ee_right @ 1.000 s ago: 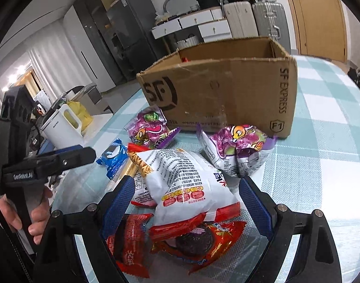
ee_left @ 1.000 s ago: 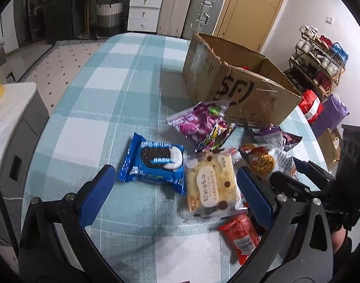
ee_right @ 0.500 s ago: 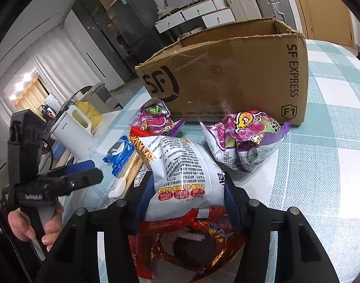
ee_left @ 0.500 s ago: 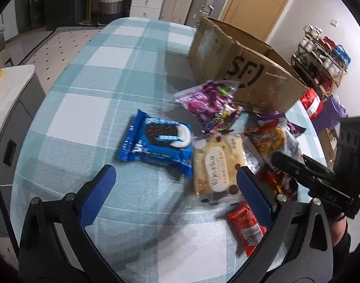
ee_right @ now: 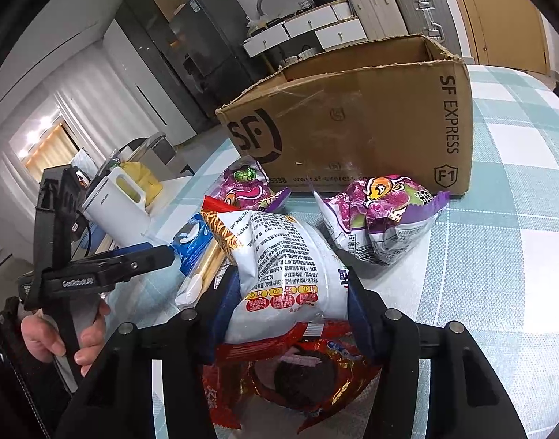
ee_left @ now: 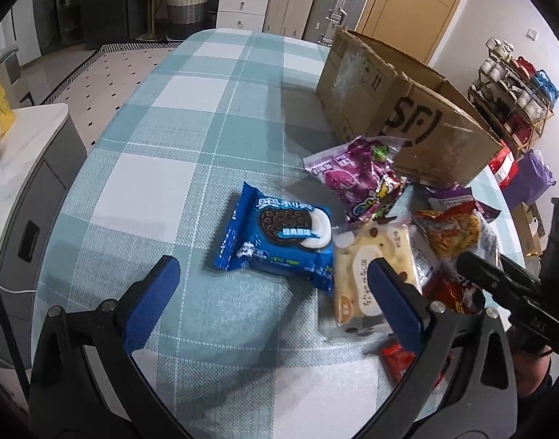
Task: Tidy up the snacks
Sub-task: 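Grasp the white-and-red snack bag with the right gripper while the left grasps the blue Oreo packet, then carry the white bag and Oreo packet over the box with both grippers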
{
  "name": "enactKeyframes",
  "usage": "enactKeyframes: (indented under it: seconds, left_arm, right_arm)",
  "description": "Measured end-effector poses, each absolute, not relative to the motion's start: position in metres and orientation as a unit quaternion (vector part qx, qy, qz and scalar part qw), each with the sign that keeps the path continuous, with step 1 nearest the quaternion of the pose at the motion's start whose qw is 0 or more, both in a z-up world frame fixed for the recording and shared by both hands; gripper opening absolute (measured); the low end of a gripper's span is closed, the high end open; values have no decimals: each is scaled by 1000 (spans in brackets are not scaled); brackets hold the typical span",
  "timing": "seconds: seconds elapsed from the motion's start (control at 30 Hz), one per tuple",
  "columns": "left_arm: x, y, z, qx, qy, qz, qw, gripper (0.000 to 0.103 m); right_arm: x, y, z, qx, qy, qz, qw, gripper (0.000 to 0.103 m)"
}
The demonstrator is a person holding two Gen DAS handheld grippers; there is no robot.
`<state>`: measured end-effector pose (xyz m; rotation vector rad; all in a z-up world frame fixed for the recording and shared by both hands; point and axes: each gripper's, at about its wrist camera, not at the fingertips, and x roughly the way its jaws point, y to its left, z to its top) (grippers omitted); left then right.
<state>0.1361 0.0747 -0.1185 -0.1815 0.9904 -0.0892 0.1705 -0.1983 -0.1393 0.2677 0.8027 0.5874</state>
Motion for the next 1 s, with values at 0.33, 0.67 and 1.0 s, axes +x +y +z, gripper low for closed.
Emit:
enactKeyframes:
  seconds: [0.33, 0.67, 1.0]
  left_arm:
    - [155, 80, -130, -81, 484, -35, 871, 102]
    - [169, 78, -139, -73, 492, -35, 867, 98]
    - [167, 73, -137, -50, 475, -79, 875, 43]
  right_arm:
    - [168, -203, -136, 134, 382, 271, 873, 55]
    - [165, -203, -135, 132, 381, 267, 875, 55]
    - [161, -201, -131, 126, 379, 266, 877, 55]
